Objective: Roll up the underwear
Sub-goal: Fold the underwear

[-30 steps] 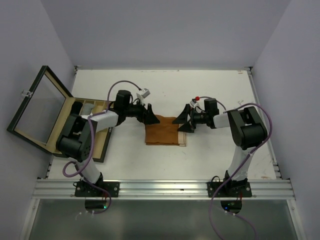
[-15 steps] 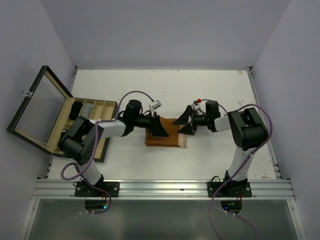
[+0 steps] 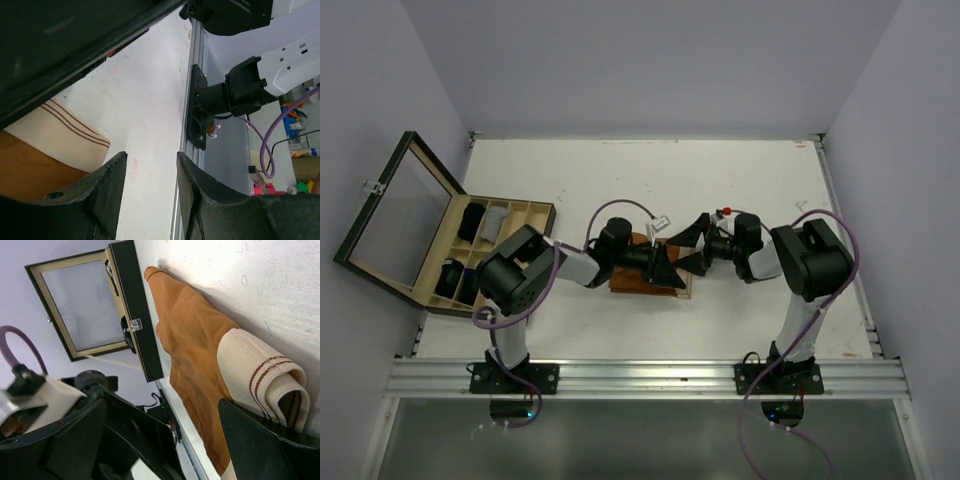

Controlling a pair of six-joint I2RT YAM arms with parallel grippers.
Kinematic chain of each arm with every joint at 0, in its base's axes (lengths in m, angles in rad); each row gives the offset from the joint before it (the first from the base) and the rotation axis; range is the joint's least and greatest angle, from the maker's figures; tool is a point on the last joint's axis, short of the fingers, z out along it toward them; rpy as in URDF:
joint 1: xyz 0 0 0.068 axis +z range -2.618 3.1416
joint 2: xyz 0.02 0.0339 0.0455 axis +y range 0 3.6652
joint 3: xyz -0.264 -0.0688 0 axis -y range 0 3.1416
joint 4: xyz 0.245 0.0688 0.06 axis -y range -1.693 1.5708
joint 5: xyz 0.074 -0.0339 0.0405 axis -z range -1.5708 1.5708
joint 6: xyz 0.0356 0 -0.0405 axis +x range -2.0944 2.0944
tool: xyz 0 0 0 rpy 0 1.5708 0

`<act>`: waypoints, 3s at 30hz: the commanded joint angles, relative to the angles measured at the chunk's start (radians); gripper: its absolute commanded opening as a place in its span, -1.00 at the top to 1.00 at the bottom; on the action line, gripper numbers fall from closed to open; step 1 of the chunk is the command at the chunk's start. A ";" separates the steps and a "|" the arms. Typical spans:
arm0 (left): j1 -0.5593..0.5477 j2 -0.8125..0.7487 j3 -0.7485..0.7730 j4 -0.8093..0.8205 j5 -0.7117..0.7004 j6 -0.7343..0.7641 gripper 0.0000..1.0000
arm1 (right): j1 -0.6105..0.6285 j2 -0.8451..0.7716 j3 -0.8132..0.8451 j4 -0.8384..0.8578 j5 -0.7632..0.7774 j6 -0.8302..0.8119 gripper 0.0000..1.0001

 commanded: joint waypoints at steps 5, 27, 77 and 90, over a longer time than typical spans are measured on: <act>-0.035 0.119 0.027 0.099 -0.056 -0.089 0.06 | 0.010 -0.025 -0.006 0.078 0.048 0.085 -0.98; -0.025 0.186 0.033 -0.040 -0.102 0.015 0.14 | 0.010 -0.014 0.106 0.102 0.203 0.102 -0.19; -0.002 0.191 0.009 -0.099 -0.116 0.047 0.15 | -0.017 0.264 0.175 -0.146 0.304 -0.251 -0.17; -0.002 0.189 -0.004 -0.096 -0.116 0.047 0.15 | -0.046 0.330 0.234 -0.151 0.293 -0.253 -0.27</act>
